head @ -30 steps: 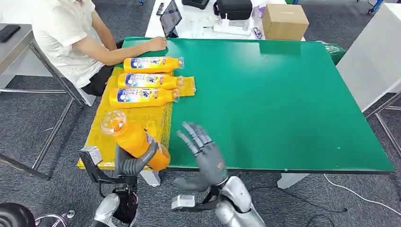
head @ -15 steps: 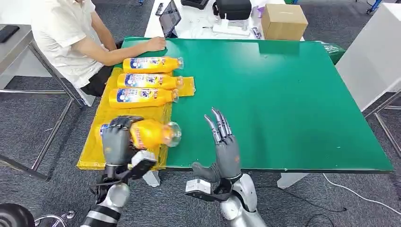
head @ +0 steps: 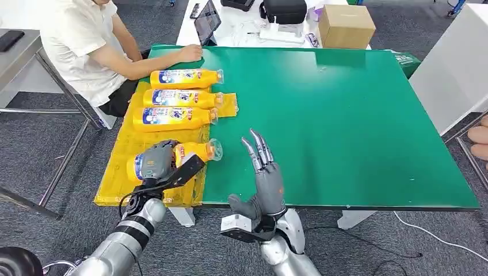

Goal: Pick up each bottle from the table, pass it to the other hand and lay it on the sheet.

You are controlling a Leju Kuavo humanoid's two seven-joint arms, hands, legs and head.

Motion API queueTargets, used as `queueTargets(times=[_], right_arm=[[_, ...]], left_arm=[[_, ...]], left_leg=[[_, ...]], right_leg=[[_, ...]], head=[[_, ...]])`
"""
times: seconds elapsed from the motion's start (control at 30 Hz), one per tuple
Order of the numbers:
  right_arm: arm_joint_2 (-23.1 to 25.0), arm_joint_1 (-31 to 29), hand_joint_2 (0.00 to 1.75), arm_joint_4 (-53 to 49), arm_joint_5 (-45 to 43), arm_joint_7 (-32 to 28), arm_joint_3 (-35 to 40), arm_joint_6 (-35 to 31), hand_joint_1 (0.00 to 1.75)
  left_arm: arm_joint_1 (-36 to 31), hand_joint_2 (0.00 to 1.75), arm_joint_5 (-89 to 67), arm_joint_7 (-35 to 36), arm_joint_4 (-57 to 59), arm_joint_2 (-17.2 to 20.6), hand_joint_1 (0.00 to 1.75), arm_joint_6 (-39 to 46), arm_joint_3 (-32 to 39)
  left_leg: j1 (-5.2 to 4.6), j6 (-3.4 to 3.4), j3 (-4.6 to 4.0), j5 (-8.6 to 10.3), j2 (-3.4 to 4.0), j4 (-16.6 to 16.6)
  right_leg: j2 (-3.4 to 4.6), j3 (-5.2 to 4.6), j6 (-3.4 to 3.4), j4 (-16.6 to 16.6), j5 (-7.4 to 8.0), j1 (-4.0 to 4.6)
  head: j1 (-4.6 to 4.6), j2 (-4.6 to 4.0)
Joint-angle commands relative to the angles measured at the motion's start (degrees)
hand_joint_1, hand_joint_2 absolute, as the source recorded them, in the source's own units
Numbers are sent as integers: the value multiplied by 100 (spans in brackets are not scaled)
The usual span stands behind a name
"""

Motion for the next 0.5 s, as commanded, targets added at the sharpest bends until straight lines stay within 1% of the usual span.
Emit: queueTargets(times=[0.03,0.07,0.17,0.2,0.23,0.27,0.3,0.33,0.37,0.47,0.5], right_arm=[[-72,-292,0,596,-140,-18,258,13,0],[-60,-287,0,606,-130,-18,242,13,0],[-60,-287,0,606,-130,-18,242,13,0],[-60,-287,0,606,-130,-18,242,13,0],[-60,-287,0,606,-130,-18,242,13,0],[-70,-286,0,609,-160,-18,212,13,0],[-75,-275,0,599,-161,-18,194,13,0],[-92,-252,0,577,-161,-18,159,13,0],[-110,-231,0,558,-178,-18,145,13,0],[-150,-222,0,550,-223,-18,116,13,0],[-186,-224,0,547,-265,-18,133,13,0]], left_arm=[[-713,175,358,198,1347,11,154,-343,199],[-755,175,361,216,1469,9,126,-372,189],[-755,175,361,216,1469,9,126,-372,189],[-755,175,361,216,1469,9,126,-372,189],[-755,175,361,216,1469,9,110,-372,189],[-768,175,370,194,1553,-7,75,-473,156],[-769,0,380,179,1581,-12,26,-541,138],[-763,0,379,169,1615,-24,7,-752,65],[-764,0,391,173,1626,-25,0,-994,10],[-773,0,310,106,1594,-26,0,-1570,-250],[-771,0,236,132,1532,4,0,-1956,-439]], left_leg=[[2,9,33,-7,8,-5],[1,7,26,-4,10,-5],[-1,5,23,-2,10,-6],[1,9,35,-4,17,-8],[0,5,26,-1,10,-6],[1,10,38,-3,15,-8],[0,7,32,0,10,-6],[-1,10,42,-2,15,-9],[-1,6,40,-1,8,-7],[-1,10,47,-2,10,-9],[-2,7,38,-1,5,-6]], right_leg=[[-1,32,-17,-6,-5,7],[3,24,-14,-5,-2,5],[4,19,-10,-5,0,2],[8,30,-17,-9,1,6],[4,23,-10,-5,0,3],[6,34,-16,-9,0,6],[4,30,-11,-6,1,3],[6,40,-15,-9,-1,4],[3,39,-10,-5,-1,2],[2,47,-14,-9,-2,4],[-1,38,-9,-5,-2,1]], head=[[0,0],[-2,0],[0,0],[-2,0],[0,0],[-2,0],[2,0],[-2,0],[0,0],[-2,0],[0,0]])
